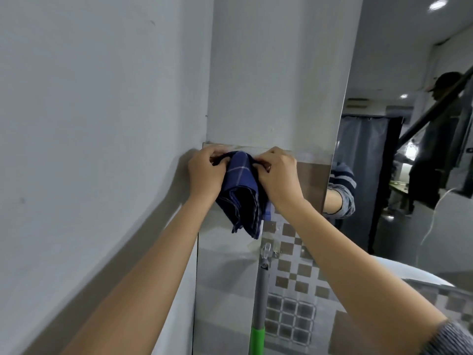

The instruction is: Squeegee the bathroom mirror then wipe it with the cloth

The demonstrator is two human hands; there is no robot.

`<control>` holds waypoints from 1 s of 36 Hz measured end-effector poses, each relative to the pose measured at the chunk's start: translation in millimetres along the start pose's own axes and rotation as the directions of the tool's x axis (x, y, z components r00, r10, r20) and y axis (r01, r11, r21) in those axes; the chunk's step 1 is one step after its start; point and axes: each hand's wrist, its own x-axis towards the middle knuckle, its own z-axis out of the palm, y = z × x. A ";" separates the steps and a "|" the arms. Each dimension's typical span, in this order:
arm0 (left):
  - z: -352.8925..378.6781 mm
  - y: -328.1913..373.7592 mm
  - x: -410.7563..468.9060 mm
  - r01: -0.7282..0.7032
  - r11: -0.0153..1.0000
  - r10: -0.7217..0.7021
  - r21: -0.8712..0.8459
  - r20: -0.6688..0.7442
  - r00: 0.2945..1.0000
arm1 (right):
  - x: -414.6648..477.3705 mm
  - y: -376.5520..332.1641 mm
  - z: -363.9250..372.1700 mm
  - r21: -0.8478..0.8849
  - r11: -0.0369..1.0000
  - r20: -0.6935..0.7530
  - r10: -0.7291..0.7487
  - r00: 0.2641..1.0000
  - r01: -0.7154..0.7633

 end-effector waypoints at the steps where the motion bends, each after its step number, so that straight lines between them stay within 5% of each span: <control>1: -1.2 0.6 -0.9 -0.006 1.000 0.006 0.011 0.016 1.000 | -0.7 0.5 -0.2 0.019 1.000 -0.007 0.003 1.000 -0.003; 9: -10.6 -5.0 -21.0 0.142 0.974 -0.079 -0.176 0.320 0.944 | -9.6 -5.2 -6.3 0.238 0.959 0.137 0.125 0.983 -0.155; 20: -10.3 -12.6 -41.3 0.170 0.956 -0.049 -0.238 0.443 0.895 | -19.7 5.2 3.8 0.284 0.946 0.153 0.116 0.981 -0.156; 28: -7.9 -13.9 -44.8 0.122 0.981 -0.049 -0.152 0.412 0.910 | -29.7 0.1 6.3 0.210 0.970 0.073 0.111 0.991 -0.124; 36: -17.5 14.5 -59.6 -0.005 0.986 -0.057 0.166 0.369 0.928 | -54.0 -17.4 -19.4 0.045 0.997 0.112 0.053 0.992 -0.059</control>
